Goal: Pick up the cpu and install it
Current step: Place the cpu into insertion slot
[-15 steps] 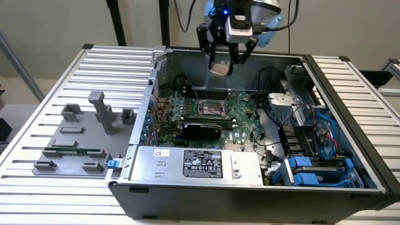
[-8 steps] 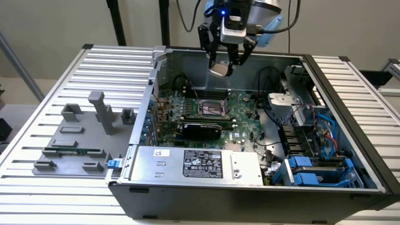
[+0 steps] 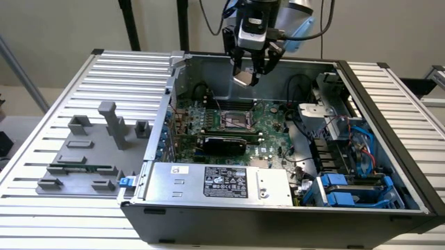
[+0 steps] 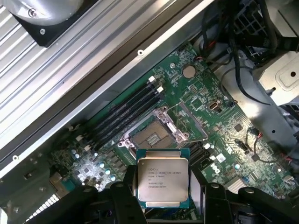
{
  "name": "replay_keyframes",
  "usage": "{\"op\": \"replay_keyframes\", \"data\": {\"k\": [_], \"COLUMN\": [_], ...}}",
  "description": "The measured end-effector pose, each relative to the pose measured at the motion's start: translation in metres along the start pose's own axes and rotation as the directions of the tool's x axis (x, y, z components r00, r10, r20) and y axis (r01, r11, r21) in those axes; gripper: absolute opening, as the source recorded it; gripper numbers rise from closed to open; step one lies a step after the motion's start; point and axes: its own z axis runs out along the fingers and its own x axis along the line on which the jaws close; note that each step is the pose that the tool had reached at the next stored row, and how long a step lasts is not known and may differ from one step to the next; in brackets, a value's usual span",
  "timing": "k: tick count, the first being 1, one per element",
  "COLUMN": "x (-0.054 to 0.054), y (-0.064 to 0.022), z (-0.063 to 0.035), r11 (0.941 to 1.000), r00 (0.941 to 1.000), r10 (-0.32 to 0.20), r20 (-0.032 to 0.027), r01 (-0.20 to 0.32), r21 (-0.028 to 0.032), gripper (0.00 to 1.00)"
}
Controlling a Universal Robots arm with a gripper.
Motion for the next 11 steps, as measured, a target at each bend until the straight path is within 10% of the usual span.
{"op": "replay_keyframes", "data": {"k": [11], "x": [0.0], "y": [0.0], "z": [0.0046], "r11": [0.9802], "r00": [0.9802], "r10": [0.198], "r20": [-0.0027], "r01": [-0.198], "r21": [-0.0017], "gripper": [0.55]}}
